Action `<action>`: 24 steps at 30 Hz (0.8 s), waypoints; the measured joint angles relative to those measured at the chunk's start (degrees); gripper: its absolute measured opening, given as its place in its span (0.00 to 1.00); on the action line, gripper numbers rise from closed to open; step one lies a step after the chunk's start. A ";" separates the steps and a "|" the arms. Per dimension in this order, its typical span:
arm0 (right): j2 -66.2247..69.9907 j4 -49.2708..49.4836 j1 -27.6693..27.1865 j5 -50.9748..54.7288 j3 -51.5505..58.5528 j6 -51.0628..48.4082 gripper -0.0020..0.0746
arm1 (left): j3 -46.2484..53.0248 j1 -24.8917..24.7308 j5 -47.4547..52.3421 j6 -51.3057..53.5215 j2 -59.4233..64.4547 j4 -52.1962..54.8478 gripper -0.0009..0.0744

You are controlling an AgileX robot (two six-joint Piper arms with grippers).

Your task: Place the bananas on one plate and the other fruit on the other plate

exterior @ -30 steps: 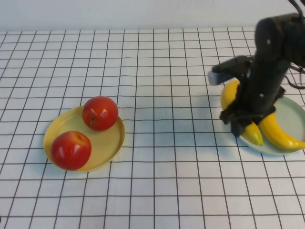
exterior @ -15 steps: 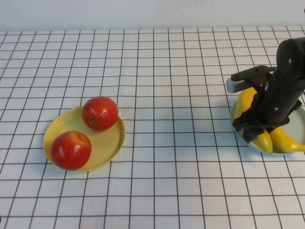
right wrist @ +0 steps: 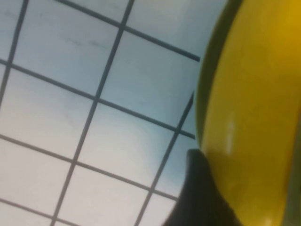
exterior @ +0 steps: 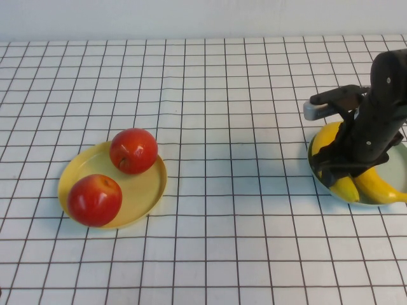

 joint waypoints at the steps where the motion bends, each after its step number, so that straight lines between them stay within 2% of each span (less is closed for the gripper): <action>1: -0.11 0.00 0.00 0.00 0.00 0.80 0.54 | 0.00 0.00 0.00 0.00 0.00 0.00 0.01; 5: -1.30 -0.64 0.00 0.00 0.00 3.16 0.43 | 0.00 0.00 0.00 0.00 0.00 0.00 0.01; 12: -7.69 -1.60 0.00 -1.35 0.00 3.61 0.08 | 0.00 0.00 0.00 0.00 0.00 0.00 0.01; 16: -13.00 -1.60 0.00 -3.57 0.98 3.61 0.02 | 0.00 0.00 0.00 0.00 0.00 0.00 0.01; 24: -30.78 -1.13 0.00 -14.26 10.72 3.75 0.01 | 0.00 0.00 0.00 0.00 0.00 0.03 0.01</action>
